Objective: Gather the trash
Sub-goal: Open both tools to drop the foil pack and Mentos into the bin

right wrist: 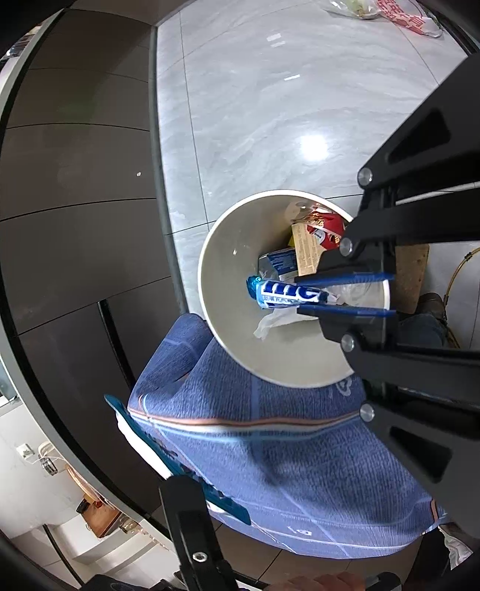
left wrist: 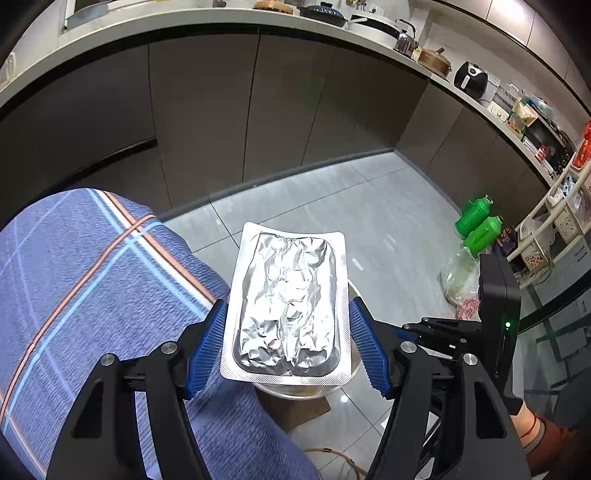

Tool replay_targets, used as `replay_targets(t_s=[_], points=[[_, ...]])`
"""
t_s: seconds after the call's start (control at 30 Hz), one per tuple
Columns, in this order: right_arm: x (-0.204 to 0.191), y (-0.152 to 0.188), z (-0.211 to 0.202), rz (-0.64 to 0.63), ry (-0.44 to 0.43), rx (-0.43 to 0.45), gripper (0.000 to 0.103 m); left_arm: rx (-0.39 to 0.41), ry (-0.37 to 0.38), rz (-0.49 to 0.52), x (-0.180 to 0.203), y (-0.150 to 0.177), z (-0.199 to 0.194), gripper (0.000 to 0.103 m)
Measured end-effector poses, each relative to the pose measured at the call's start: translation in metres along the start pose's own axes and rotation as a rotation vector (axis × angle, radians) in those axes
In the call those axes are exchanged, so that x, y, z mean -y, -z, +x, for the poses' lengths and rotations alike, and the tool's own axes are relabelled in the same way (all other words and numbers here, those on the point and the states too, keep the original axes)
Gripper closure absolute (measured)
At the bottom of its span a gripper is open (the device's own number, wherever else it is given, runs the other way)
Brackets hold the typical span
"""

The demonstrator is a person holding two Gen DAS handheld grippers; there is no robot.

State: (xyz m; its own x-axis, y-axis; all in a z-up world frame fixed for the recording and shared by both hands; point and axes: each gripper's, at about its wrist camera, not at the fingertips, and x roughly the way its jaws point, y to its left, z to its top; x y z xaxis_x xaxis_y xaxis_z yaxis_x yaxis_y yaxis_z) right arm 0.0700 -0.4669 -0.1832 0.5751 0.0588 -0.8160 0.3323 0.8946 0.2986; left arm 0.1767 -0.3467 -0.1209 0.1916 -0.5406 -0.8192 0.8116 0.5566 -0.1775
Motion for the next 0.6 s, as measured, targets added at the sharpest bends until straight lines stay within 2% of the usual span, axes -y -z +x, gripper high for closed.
replay_targets(t_s=[0.37,0.6], points=[[0.016,0.005,0.019,0.031,0.014,-0.037,0.09,-0.072,0.013,0.054,0.017,-0.004,0.054,0.039],[0.022,0.006,0.03,0.038,0.019,-0.06,0.087,-0.106,0.005,0.06,0.013,0.0,0.074,0.039]])
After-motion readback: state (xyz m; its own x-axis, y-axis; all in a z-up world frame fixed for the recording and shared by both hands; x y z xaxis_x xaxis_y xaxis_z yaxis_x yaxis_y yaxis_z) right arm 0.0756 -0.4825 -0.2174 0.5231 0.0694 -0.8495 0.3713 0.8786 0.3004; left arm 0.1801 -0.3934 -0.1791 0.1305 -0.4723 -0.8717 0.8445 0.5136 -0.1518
